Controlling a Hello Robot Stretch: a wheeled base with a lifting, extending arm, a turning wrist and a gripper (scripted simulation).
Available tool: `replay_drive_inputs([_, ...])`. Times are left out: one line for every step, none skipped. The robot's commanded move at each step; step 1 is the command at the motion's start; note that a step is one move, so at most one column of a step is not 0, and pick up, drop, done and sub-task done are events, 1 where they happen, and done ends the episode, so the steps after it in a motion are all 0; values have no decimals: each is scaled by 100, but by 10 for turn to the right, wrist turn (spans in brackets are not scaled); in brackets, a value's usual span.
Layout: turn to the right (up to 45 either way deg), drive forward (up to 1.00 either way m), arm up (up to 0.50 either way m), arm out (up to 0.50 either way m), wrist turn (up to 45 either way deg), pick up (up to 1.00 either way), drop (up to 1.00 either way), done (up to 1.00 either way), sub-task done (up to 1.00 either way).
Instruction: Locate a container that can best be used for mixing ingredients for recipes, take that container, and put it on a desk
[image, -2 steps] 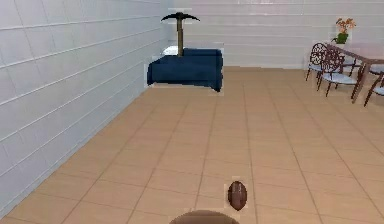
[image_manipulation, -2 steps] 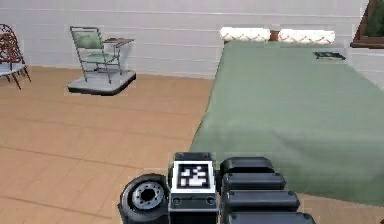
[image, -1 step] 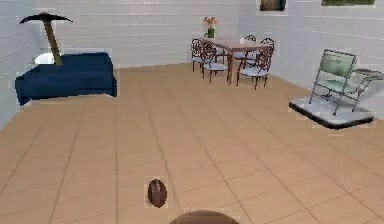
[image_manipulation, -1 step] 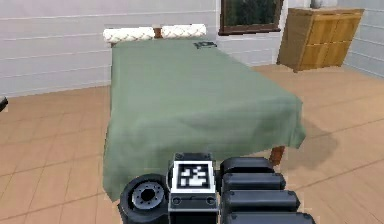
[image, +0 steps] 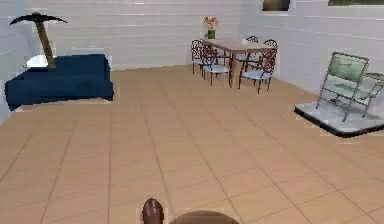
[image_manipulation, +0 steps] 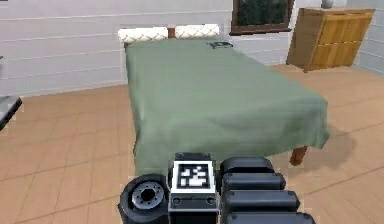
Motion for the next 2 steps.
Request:
replay_drive_inputs([240,0,0,0,0,0,0,0,0])
replay_drive_inputs([0,100,0,0,0,0,0,0,0])
